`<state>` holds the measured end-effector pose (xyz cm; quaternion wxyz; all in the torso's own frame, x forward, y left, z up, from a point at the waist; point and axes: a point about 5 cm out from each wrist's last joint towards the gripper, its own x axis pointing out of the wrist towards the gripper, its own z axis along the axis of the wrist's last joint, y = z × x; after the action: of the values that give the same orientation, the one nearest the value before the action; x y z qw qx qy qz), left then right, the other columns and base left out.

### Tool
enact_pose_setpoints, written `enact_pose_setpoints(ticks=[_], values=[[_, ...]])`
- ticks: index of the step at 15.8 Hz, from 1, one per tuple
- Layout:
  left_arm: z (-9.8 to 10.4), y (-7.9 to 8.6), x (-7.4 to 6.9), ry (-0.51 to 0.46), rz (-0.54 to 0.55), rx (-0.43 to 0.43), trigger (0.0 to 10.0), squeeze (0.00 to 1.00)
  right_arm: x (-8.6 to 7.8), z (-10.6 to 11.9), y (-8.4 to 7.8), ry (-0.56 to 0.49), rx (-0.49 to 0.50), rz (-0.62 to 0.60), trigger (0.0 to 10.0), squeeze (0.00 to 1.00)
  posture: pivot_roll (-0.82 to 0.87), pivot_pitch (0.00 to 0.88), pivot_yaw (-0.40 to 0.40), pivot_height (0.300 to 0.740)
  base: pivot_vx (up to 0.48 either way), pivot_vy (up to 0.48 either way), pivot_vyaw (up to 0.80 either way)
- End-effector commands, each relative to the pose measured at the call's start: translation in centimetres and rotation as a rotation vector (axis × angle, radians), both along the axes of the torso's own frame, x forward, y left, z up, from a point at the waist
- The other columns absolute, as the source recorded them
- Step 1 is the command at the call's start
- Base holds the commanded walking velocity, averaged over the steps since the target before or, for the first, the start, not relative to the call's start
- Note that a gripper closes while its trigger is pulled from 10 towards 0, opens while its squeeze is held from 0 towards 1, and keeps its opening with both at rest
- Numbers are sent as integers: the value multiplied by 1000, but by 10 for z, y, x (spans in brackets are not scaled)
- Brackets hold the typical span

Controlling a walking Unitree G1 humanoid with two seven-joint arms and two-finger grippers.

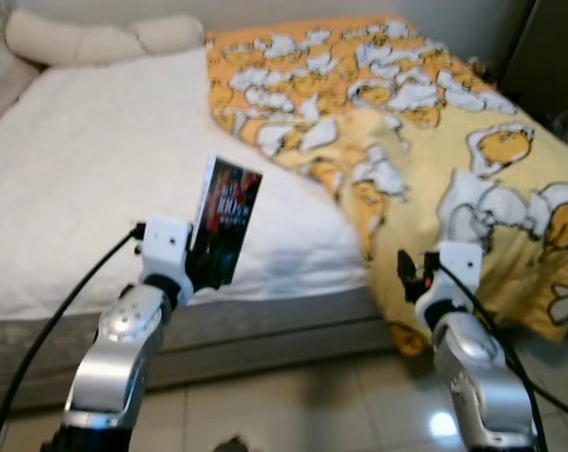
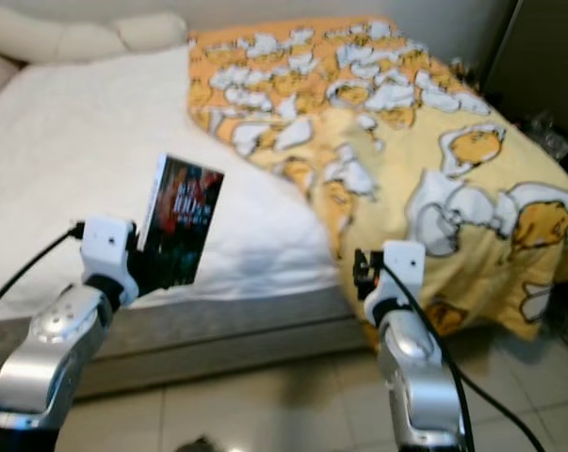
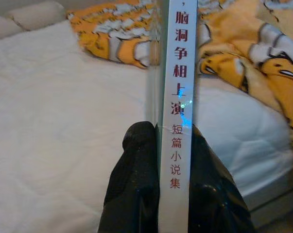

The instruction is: Clean up the room

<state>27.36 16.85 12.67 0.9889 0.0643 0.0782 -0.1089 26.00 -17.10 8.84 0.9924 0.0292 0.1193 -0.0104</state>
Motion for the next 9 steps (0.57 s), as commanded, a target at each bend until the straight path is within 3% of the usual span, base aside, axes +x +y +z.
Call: enact_pose_setpoints(ticks=[1,9], values=[[8,8,1,-35,27,17,10000,0,1,4,7,-18,6,22,10000,0,15,0,70,740,0,480,0],[8,12,-1,-36,43,20,10000,0,4,3,11,-18,7,39,10000,0,33,0,62,740,0,480,0]])
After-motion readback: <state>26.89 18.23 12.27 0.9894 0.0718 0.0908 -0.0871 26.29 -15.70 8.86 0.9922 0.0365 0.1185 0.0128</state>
